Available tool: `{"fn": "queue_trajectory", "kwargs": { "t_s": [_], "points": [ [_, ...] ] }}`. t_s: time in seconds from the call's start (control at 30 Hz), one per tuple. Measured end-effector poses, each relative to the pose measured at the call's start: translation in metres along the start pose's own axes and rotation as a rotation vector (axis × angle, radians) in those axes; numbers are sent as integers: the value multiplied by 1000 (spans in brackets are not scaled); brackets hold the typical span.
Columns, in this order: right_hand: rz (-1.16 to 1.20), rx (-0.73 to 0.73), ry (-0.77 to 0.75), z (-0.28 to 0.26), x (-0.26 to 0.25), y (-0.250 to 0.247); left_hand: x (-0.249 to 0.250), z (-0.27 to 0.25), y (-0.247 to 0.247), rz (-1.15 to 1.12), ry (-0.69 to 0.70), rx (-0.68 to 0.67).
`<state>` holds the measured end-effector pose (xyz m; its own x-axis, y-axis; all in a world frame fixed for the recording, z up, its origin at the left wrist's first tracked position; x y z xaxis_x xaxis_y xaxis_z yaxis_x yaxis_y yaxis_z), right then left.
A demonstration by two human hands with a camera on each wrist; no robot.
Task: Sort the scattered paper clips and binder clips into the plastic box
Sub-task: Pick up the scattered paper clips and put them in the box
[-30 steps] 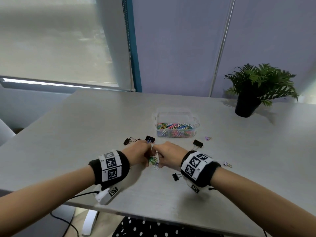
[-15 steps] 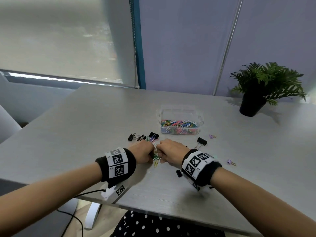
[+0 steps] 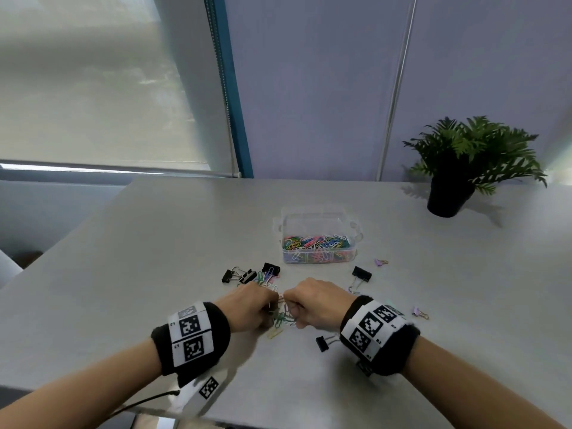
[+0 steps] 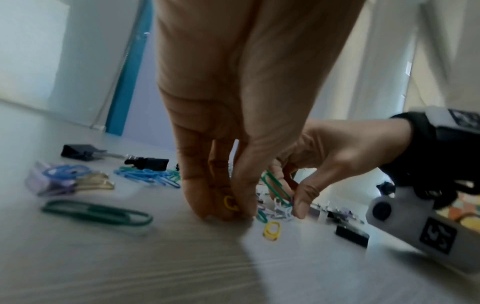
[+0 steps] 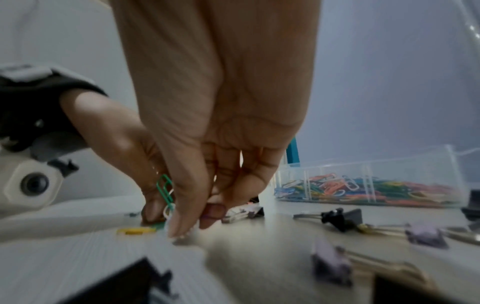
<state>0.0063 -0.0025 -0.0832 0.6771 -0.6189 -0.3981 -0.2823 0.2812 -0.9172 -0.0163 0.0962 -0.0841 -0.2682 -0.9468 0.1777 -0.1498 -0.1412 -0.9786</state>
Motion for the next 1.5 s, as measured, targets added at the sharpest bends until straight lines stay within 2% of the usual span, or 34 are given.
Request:
{"fn": "queue_trajectory", "kwargs": {
  "t_s": [0.17, 0.3, 0.4, 0.53, 0.63, 0.73, 0.83, 0.93, 1.03, 1.1, 1.2, 1.37, 1.5],
  "points": [
    [149, 37, 77, -8, 24, -23, -14, 4, -14, -274, -67, 33],
    [292, 86, 166, -16, 48, -50, -26, 11, -51, -351, -83, 142],
    [313, 213, 220, -5, 71, -77, -28, 32, -84, -474, -104, 262],
    [162, 330, 253, 29, 95, -102, -24, 84, -96, -554, -97, 332],
    [-40, 300, 274, 54, 106, -102, -21, 120, -89, -533, -127, 318],
    [-195, 232, 302, 65, 112, -93, -16, 135, -80, -448, -156, 240],
    [-252, 225, 286, 61, 107, -87, -13, 124, -83, -278, -105, 240],
    [-285, 282, 89, 46, 77, -80, -14, 87, -81, -213, -57, 266],
    [-165, 148, -85, 28, 37, -53, -17, 44, -51, -121, -77, 111],
    [-124, 5, -74, 22, 18, -31, -18, 22, -29, -58, -131, 20],
    [-158, -109, -74, 23, -2, -7, -10, -1, -9, -86, -198, 13],
    [-153, -106, -76, 30, -10, 0, 1, -9, 8, -33, -242, 6],
    [-77, -58, -33, 33, -8, -1, -3, -2, 2, -150, -263, 101]
  ]
}}
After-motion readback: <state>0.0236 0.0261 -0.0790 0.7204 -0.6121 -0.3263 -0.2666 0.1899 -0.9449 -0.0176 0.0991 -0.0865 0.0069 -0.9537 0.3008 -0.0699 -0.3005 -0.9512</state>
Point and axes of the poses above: each hand's wrist, its own z-axis towards the middle knuckle, its own y-axis out of the palm, x = y × z, the point moved 6 cm from there along z, towards the middle knuckle, and after that the axes turned 12 degrees about x, right-handed, at the moved point
